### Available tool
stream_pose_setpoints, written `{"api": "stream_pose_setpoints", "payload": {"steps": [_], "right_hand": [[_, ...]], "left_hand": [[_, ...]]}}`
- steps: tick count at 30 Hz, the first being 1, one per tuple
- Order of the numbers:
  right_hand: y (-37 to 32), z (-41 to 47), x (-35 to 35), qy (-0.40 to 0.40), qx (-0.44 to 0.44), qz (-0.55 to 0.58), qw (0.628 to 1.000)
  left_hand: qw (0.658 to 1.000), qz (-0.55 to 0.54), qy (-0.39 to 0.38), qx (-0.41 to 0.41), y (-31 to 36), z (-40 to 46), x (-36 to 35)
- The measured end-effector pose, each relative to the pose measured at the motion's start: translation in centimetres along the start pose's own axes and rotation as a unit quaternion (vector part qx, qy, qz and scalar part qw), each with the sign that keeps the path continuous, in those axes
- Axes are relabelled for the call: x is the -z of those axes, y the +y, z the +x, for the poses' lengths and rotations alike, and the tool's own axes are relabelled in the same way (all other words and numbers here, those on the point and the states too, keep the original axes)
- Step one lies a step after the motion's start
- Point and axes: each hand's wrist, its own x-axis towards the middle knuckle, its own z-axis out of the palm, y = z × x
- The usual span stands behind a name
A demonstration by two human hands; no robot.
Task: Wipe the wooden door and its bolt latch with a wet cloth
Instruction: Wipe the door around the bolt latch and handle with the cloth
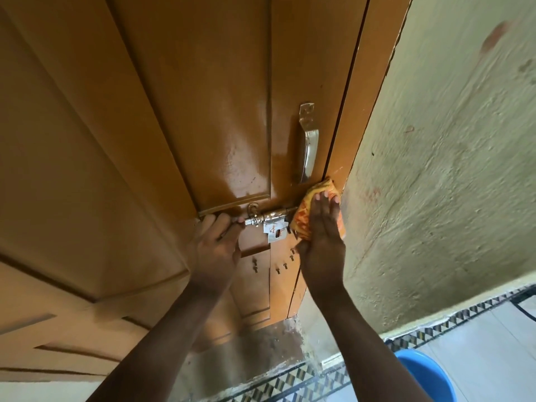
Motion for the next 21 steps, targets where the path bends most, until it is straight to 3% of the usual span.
{"api": "stream_pose_setpoints", "payload": {"steps": [4,9,14,18,21], "right_hand": [[-2.7,0.3,-0.7,0.049,-0.131,0.087,0.986],[-5.6,-0.8,-2.2,0.092,-0.137,0.133,0.977],[-7.9,-0.1,-2.6,0.145,-0.271,0.18,0.934],[-9.8,-1.5,-2.7,0.148,-0.285,0.24,0.916],[-8.0,0.2,-2.5,0.177,-0.367,0.249,0.879]], "left_hand": [[1.0,0.002,-0.004,-0.003,-0.2,-0.1,-0.1],[1.0,-0.007,-0.006,0.0,-0.5,-0.2,-0.3],[1.0,-0.005,0.001,0.003,-0.1,0.4,0.1],[1.0,-0.007,-0.002,0.008,0.0,0.8,0.4],[1.0,-0.002,-0.008,-0.001,0.0,0.8,0.7]]}}
